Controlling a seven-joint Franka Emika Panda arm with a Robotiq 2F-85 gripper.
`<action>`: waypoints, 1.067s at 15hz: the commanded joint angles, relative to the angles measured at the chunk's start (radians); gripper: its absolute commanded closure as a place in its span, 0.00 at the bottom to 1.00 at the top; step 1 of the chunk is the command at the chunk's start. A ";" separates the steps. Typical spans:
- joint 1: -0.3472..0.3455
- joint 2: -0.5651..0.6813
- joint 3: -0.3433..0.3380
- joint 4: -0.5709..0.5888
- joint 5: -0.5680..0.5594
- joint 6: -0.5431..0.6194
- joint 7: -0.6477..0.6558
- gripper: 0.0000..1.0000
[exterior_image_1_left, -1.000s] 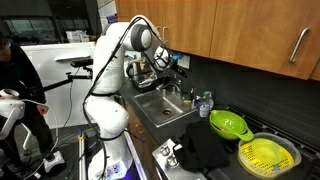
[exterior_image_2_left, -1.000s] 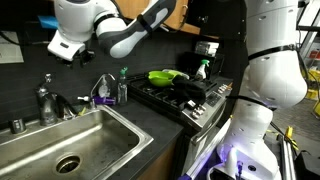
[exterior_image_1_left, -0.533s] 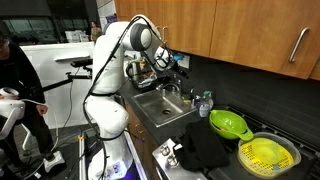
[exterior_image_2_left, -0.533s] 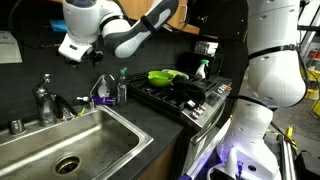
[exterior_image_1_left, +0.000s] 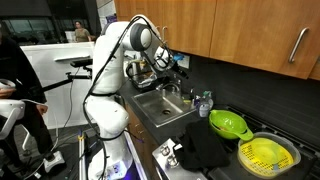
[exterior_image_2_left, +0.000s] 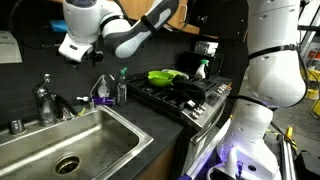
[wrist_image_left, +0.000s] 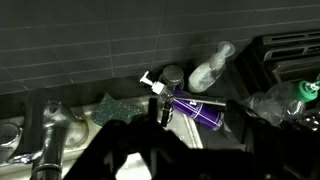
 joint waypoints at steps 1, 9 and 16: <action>-0.007 0.001 0.009 0.002 0.001 -0.004 -0.003 0.29; -0.006 -0.060 0.012 -0.048 -0.008 -0.050 0.030 0.00; -0.041 -0.182 0.011 -0.176 0.019 -0.019 0.100 0.00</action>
